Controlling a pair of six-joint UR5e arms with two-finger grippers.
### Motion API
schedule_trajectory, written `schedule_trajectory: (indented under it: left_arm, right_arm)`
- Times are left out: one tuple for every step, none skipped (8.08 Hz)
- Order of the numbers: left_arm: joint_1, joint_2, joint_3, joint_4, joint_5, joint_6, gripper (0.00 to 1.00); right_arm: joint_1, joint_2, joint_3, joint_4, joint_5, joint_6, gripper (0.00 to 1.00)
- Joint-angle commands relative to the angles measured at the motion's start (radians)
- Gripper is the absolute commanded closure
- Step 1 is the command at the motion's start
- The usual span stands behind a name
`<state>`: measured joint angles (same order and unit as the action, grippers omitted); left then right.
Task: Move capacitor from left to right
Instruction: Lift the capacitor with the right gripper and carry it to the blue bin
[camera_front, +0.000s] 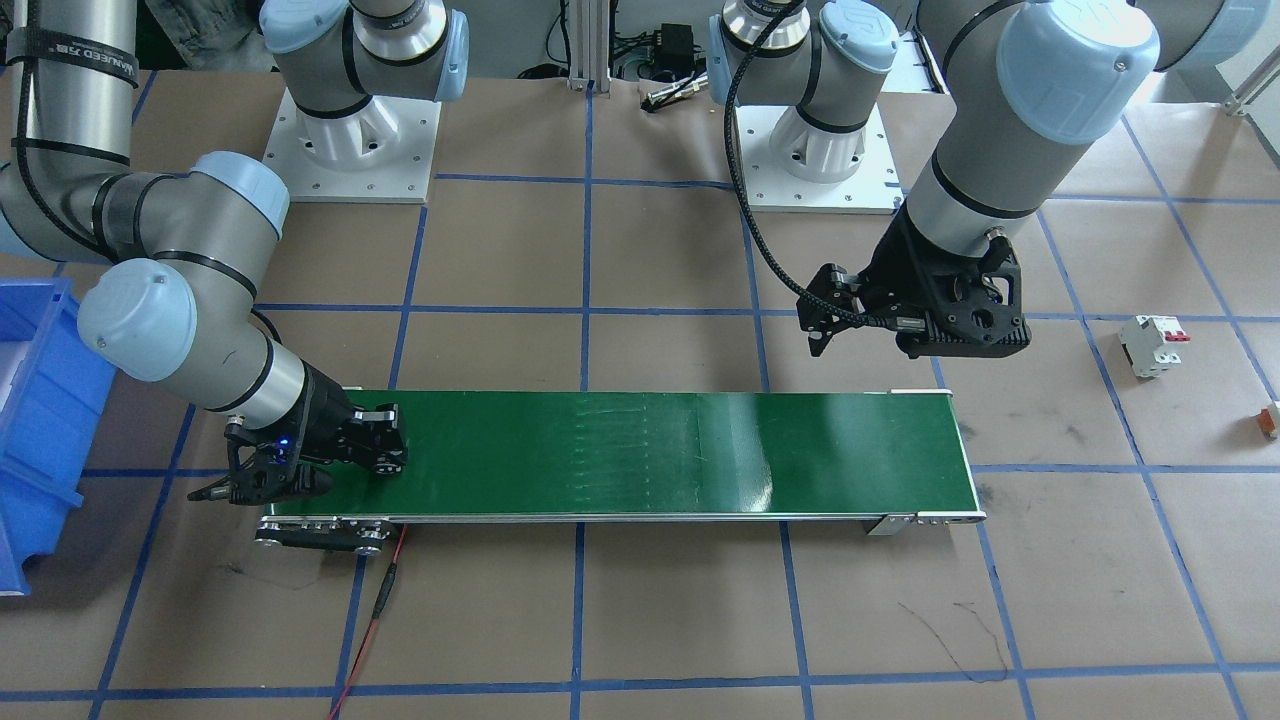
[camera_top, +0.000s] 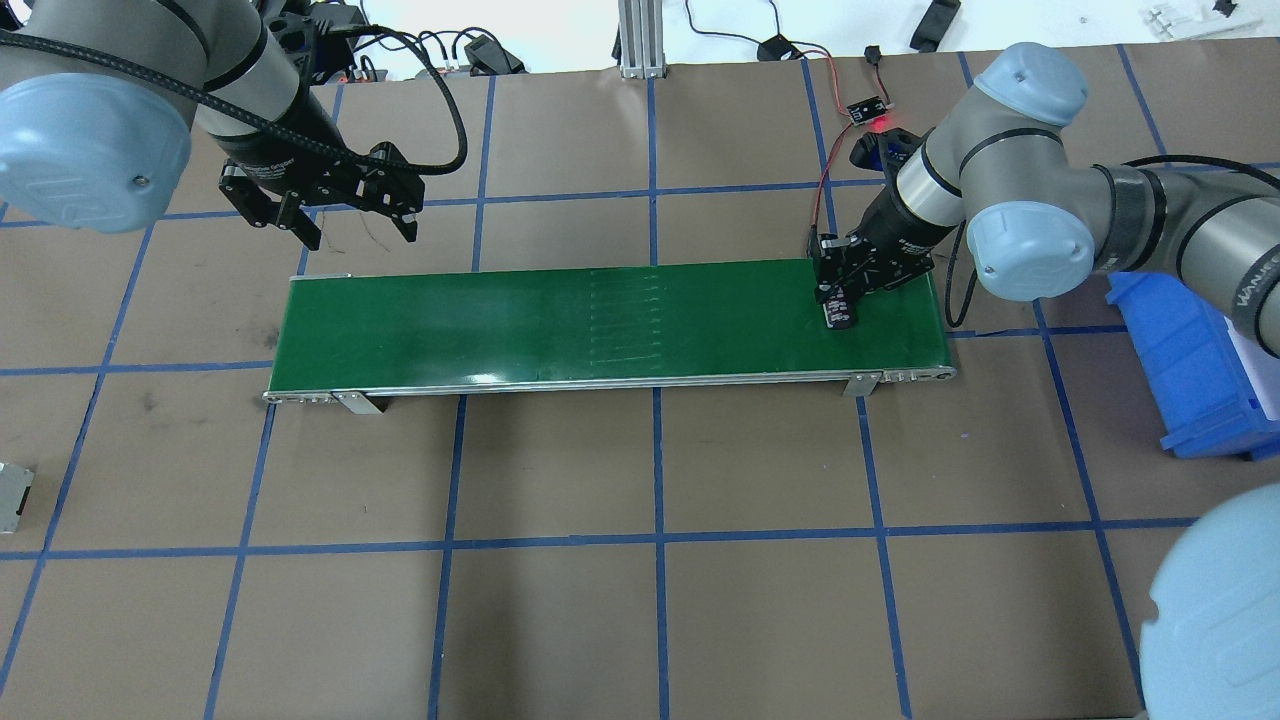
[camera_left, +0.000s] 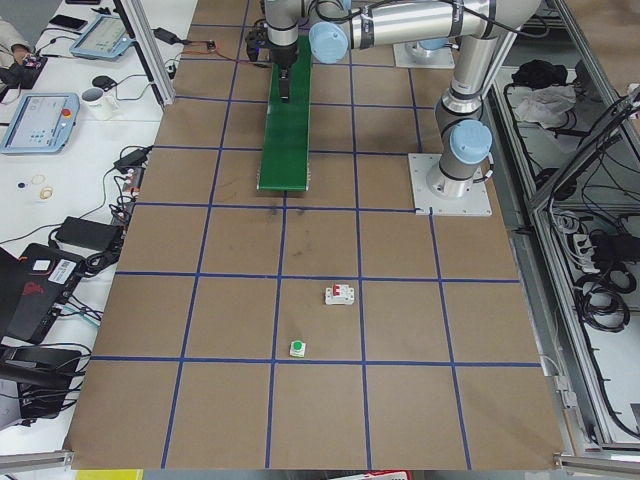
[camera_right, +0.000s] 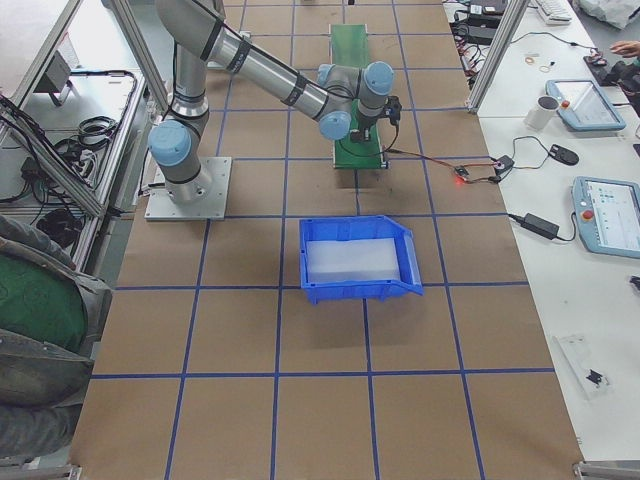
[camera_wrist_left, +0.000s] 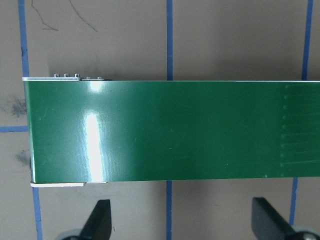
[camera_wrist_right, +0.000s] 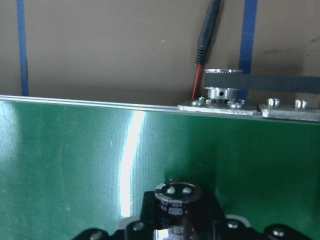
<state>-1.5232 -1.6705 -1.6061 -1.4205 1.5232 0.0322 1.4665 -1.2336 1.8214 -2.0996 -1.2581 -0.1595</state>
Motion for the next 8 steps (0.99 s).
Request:
schedule_trajectory:
  left_arm:
    - [0.000,0.000,0.000,0.000,0.000,0.000,0.00]
    - [0.000,0.000,0.000,0.000,0.000,0.000,0.00]
    - [0.000,0.000,0.000,0.000,0.000,0.000,0.00]
    - [0.000,0.000,0.000,0.000,-0.001,0.000,0.00]
    - [0.000,0.000,-0.002,0.000,-0.002,0.000,0.00]
    - [0.000,0.000,0.000,0.000,-0.002,0.000,0.00]
    - [0.000,0.000,-0.002,0.000,-0.002,0.000,0.00]
    - [0.000,0.000,0.000,0.000,-0.002,0.000,0.00]
  right_arm:
    - [0.000,-0.036,-0.030,0.029,-0.104,0.008,1.00]
    - [0.000,-0.076,-0.063,0.053,-0.165,0.006,1.00]
    - [-0.003,-0.104,-0.115,0.122,-0.244,-0.003,1.00]
    - [-0.006,-0.134,-0.158,0.174,-0.327,-0.017,1.00]
    - [-0.014,-0.177,-0.166,0.197,-0.389,-0.021,1.00]
    - [-0.049,-0.196,-0.171,0.234,-0.414,-0.044,1.00]
    - [-0.128,-0.211,-0.172,0.248,-0.428,-0.154,1.00]
    - [-0.221,-0.236,-0.172,0.265,-0.428,-0.257,1.00]
